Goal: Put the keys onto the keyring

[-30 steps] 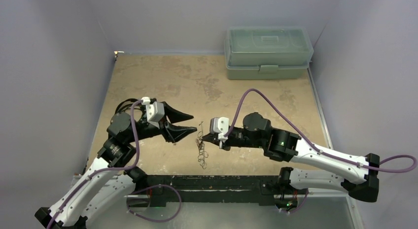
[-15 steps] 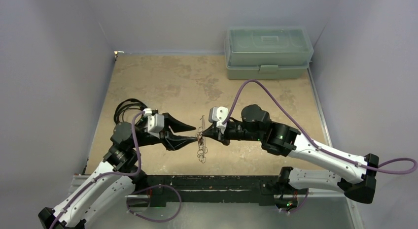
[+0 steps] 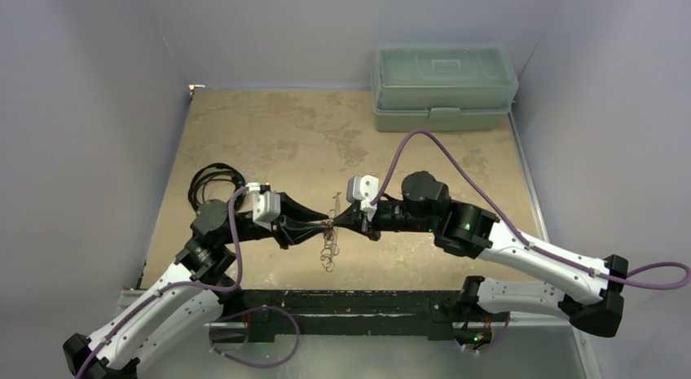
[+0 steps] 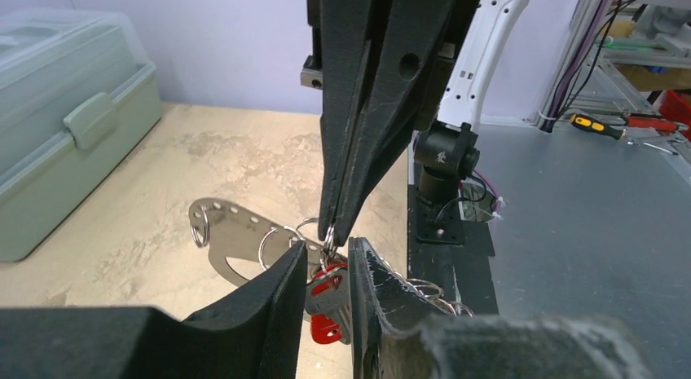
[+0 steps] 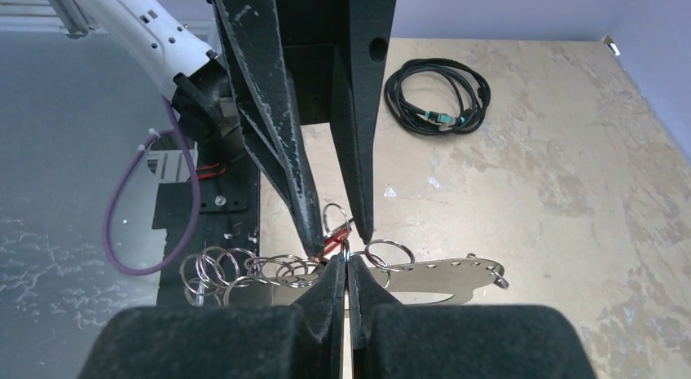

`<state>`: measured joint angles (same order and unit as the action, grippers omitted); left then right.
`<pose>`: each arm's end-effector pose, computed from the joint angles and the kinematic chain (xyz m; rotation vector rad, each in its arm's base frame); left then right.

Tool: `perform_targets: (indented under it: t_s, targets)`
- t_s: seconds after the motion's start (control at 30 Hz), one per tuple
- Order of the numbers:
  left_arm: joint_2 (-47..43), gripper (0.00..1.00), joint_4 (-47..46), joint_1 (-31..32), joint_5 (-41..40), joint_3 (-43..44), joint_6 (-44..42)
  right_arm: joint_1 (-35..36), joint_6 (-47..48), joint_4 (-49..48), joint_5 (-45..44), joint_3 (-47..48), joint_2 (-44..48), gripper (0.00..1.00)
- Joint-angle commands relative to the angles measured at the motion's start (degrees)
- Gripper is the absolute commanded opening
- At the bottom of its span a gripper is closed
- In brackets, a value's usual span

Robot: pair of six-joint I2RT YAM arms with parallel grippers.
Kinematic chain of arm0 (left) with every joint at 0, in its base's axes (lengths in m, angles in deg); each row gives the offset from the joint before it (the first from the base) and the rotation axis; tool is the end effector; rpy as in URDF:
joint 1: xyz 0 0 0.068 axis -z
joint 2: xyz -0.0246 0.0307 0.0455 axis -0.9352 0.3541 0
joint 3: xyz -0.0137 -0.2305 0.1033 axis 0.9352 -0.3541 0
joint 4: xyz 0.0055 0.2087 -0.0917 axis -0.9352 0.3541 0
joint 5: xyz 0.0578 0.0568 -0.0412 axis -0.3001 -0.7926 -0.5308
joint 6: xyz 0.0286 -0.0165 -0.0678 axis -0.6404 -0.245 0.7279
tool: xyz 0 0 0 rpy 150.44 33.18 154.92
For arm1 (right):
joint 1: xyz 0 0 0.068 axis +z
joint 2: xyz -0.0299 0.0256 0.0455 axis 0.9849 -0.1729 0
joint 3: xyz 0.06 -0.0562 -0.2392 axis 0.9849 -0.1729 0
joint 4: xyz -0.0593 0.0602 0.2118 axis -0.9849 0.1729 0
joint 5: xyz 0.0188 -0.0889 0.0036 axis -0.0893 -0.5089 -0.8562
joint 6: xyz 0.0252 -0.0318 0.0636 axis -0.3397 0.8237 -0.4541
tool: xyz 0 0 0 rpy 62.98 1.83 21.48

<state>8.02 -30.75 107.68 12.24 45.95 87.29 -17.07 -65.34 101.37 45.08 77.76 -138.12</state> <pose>0.0876 -0.1251 0.3178 0.9816 1.2044 -1.2103 0.0900 0.2166 0.3537 -1.2928 1.3648 0.9011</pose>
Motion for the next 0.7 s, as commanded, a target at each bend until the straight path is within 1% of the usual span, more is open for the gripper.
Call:
perform_targets:
  t_s: [0.0,0.13,0.27,0.4,0.67]
  targets:
    - [1.27,0.23,0.96,0.4,-1.87,1.5,-1.93,-0.04,-0.39,-0.9,1.77,2.29,2.22,0.0]
    - [1.43,0.23,1.54,0.39,-1.86,1.58,-2.03,0.03,-0.35,-0.88,1.77,2.11,2.68,0.0]
    - [0.93,0.2,1.45,0.35,-1.74,1.37,-2.0,-0.01,-0.21,-1.0,1.77,1.95,2.78,0.0]
    - [0.75,0.18,-0.12,0.35,0.22,0.84,-1.27,0.01,-0.15,-1.23,1.78,1.84,2.53,0.0]
    - [0.31,0.17,-1.6,0.37,1.33,0.15,-0.62,0.0,-0.03,-2.03,1.94,1.92,1.99,0.0]
